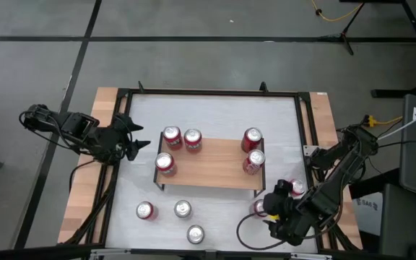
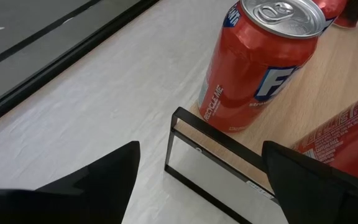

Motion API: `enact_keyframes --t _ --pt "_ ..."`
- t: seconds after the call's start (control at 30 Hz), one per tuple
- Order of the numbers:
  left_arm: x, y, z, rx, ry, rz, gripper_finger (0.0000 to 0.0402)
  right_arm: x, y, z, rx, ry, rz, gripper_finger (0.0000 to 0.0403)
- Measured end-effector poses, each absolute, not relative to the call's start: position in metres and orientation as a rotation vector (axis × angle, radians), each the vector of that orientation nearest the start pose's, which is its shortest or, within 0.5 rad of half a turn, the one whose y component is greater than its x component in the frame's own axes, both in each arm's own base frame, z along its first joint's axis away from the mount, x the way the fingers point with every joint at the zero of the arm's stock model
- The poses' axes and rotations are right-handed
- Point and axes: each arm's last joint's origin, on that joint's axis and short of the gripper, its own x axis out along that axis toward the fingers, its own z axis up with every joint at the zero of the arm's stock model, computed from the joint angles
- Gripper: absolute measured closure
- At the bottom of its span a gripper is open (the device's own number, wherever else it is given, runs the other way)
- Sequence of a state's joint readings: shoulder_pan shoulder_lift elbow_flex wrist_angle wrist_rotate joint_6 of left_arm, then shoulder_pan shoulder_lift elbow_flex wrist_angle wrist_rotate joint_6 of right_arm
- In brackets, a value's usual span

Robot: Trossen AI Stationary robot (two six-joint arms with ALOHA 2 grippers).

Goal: Place canned beverage on shelf
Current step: Put the red black soda can on the shelf

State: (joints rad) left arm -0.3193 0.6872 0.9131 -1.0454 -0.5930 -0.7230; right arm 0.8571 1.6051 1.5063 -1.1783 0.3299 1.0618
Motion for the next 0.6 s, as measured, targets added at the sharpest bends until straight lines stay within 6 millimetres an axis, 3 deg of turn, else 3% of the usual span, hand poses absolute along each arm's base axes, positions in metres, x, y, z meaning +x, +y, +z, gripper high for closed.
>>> enact_keyframes --t 0.4,0.6 --pt "0.1037 -0.0172 0.3173 -0.324 0.598 0.502 0.0074 0.2068 0.2236 0.3115 -0.104 1.132 0.025 0.0022" --pt "0.1037 -0.0172 0.3173 -0.325 0.598 0.503 0.0074 0.2067 0.2240 0.3111 -0.122 1.142 0.048 0.0022"
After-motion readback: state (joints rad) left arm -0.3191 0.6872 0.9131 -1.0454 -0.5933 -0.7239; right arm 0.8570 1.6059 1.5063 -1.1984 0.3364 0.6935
